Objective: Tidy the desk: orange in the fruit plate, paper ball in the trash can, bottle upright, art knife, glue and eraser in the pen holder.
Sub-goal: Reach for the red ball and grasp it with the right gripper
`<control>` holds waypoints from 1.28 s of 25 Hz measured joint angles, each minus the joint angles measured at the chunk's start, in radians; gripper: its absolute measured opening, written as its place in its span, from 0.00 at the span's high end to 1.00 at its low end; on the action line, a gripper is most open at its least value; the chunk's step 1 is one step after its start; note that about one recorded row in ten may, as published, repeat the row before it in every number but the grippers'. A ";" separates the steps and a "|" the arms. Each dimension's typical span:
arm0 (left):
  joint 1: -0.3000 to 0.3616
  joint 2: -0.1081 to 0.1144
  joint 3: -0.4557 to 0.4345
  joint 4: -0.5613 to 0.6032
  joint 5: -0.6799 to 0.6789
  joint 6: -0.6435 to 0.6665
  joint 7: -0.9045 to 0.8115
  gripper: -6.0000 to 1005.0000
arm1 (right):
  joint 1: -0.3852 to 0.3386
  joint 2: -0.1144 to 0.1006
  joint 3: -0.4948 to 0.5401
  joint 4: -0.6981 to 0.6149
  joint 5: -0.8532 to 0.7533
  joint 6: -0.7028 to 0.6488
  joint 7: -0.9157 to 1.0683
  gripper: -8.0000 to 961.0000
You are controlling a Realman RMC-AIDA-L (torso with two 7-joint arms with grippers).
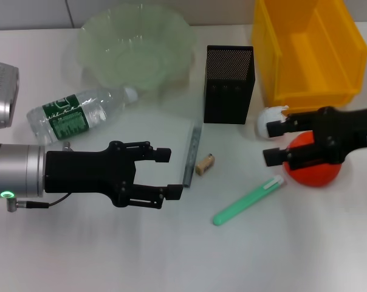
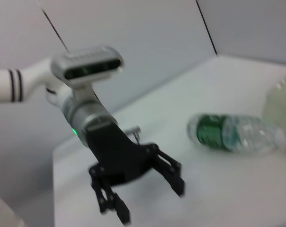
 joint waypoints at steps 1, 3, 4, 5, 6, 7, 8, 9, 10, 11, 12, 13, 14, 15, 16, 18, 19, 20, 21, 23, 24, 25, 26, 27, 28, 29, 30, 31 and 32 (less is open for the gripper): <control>0.000 0.000 0.000 0.000 0.000 0.000 0.000 0.16 | 0.014 -0.003 0.000 -0.040 -0.039 -0.010 0.049 0.15; -0.001 -0.001 0.000 0.000 0.000 -0.001 0.001 0.16 | 0.055 -0.012 0.000 -0.122 -0.140 -0.029 0.130 0.15; -0.001 -0.001 0.000 0.000 0.000 -0.001 0.001 0.16 | 0.055 -0.012 0.000 -0.122 -0.140 -0.029 0.130 0.15; -0.001 -0.002 0.000 0.000 0.000 -0.002 0.006 0.16 | 0.068 -0.015 0.000 -0.144 -0.172 -0.034 0.148 0.15; -0.001 -0.002 0.000 0.000 0.000 -0.002 0.006 0.16 | 0.083 -0.019 0.000 -0.161 -0.206 -0.039 0.161 0.15; 0.000 -0.004 -0.001 0.000 0.000 -0.003 0.010 0.16 | 0.099 -0.025 0.000 -0.175 -0.245 -0.045 0.172 0.16; 0.000 -0.004 -0.001 0.000 0.000 -0.003 0.010 0.16 | 0.099 -0.025 0.000 -0.175 -0.245 -0.045 0.172 0.16; 0.001 -0.006 -0.002 0.000 0.000 -0.004 0.014 0.16 | 0.127 -0.033 0.000 -0.187 -0.309 -0.052 0.189 0.16; 0.001 -0.006 -0.005 0.000 0.000 -0.005 0.014 0.16 | 0.142 -0.036 0.000 -0.190 -0.346 -0.055 0.196 0.16; 0.001 -0.007 -0.007 0.000 0.000 -0.005 0.014 0.16 | 0.157 -0.038 0.000 -0.191 -0.381 -0.055 0.200 0.17; 0.002 -0.008 -0.012 0.000 0.000 -0.005 0.014 0.16 | 0.169 -0.039 0.000 -0.192 -0.413 -0.055 0.203 0.17; 0.002 -0.008 -0.012 0.000 0.000 -0.005 0.014 0.16 | 0.169 -0.039 0.000 -0.192 -0.413 -0.055 0.203 0.17; 0.003 -0.010 -0.023 0.000 0.000 -0.005 0.014 0.16 | 0.187 -0.040 0.000 -0.193 -0.461 -0.051 0.203 0.18; 0.003 -0.010 -0.023 0.000 0.000 -0.005 0.014 0.16 | 0.187 -0.040 0.000 -0.193 -0.461 -0.051 0.203 0.18; 0.003 -0.010 -0.026 0.000 0.000 -0.005 0.014 0.16 | 0.192 -0.040 0.000 -0.194 -0.476 -0.047 0.203 0.18; 0.004 -0.011 -0.030 0.000 0.000 -0.005 0.014 0.16 | 0.201 -0.040 -0.003 -0.198 -0.498 -0.036 0.200 0.19; 0.004 -0.011 -0.034 0.000 0.000 -0.005 0.014 0.16 | 0.206 -0.040 -0.013 -0.201 -0.514 -0.021 0.198 0.19; 0.004 -0.011 -0.034 0.000 0.000 -0.005 0.014 0.16 | 0.206 -0.040 -0.013 -0.201 -0.514 -0.021 0.198 0.19; 0.004 -0.011 -0.035 0.000 0.000 -0.005 0.014 0.16 | 0.207 -0.040 -0.020 -0.202 -0.521 -0.010 0.198 0.20; 0.003 -0.011 -0.038 0.000 0.000 -0.005 0.014 0.16 | 0.207 -0.039 -0.041 -0.200 -0.535 0.009 0.198 0.20; 0.002 -0.012 -0.039 0.000 0.000 -0.006 0.014 0.16 | 0.207 -0.037 -0.069 -0.196 -0.544 0.026 0.198 0.21; 0.001 -0.012 -0.040 0.000 0.000 -0.008 0.014 0.16 | 0.207 -0.037 -0.069 -0.196 -0.544 0.026 0.198 0.21; 0.000 -0.013 -0.040 0.000 0.000 -0.010 0.014 0.16 | 0.206 -0.035 -0.083 -0.195 -0.547 0.036 0.198 0.21; 0.000 -0.013 -0.040 0.000 0.000 -0.011 0.014 0.16 | 0.202 -0.031 -0.111 -0.194 -0.553 0.056 0.200 0.21; -0.001 -0.014 -0.040 0.000 0.000 -0.011 0.014 0.16 | 0.202 -0.031 -0.111 -0.194 -0.553 0.056 0.200 0.22; -0.002 -0.015 -0.040 0.000 0.000 -0.011 0.014 0.16 | 0.201 -0.028 -0.123 -0.192 -0.562 0.068 0.201 0.22; -0.003 -0.016 -0.040 0.000 0.000 -0.011 0.014 0.16 | 0.201 -0.028 -0.123 -0.192 -0.562 0.068 0.201 0.22; -0.003 -0.017 -0.040 0.000 0.000 -0.011 0.014 0.16 | 0.201 -0.027 -0.126 -0.190 -0.565 0.072 0.202 0.23; -0.005 -0.017 -0.040 0.000 0.000 -0.012 0.014 0.16 | 0.201 -0.026 -0.131 -0.185 -0.569 0.081 0.202 0.23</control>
